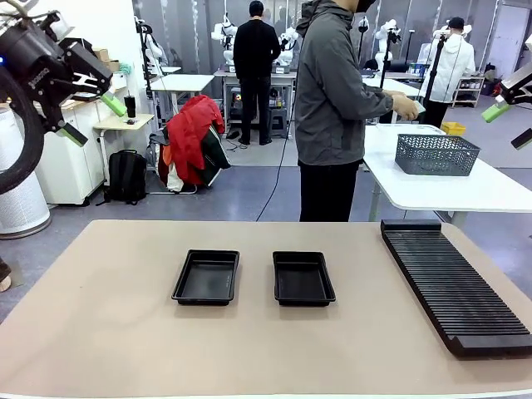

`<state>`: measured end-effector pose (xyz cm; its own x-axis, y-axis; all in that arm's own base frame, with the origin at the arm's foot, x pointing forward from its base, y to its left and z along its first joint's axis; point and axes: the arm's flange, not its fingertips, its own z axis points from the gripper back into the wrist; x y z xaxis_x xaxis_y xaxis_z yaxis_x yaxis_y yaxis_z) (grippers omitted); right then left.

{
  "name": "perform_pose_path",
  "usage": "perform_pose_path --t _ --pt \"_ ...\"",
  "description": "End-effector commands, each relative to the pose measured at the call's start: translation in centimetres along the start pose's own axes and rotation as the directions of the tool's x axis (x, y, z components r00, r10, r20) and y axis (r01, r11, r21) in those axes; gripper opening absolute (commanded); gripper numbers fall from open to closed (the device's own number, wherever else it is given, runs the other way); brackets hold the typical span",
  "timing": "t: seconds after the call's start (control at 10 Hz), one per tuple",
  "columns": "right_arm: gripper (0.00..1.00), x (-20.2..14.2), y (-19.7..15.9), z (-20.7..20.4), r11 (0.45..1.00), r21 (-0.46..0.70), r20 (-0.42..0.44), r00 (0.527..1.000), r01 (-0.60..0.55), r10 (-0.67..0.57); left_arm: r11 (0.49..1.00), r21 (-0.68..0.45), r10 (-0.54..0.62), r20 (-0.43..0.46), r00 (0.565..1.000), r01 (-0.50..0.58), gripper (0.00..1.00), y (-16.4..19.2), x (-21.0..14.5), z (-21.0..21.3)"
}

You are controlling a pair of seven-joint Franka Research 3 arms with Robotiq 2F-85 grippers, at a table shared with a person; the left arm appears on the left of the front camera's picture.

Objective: Inspect and transfer BCBs to ESD trays.
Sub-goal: Pick up the Blank PCB from the PCB Rack and place it in the left ESD tray.

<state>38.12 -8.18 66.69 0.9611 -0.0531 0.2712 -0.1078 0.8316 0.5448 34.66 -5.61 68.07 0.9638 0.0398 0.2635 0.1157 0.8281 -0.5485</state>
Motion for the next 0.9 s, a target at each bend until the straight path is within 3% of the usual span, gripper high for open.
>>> perform_pose_path --t 0.0,0.8 --pt "1.0 0.4 -0.3 0.8 1.0 -0.014 0.011 1.0 0.006 -0.006 0.997 0.078 0.006 -0.016 1.0 -0.005 1.0 -2.0 0.7 0.8" --pt "1.0 -0.2 -0.6 2.5 0.999 -0.05 0.028 0.999 -0.021 0.022 0.982 0.187 0.012 -0.014 1.0 -0.009 1.0 -4.2 1.1 1.3"
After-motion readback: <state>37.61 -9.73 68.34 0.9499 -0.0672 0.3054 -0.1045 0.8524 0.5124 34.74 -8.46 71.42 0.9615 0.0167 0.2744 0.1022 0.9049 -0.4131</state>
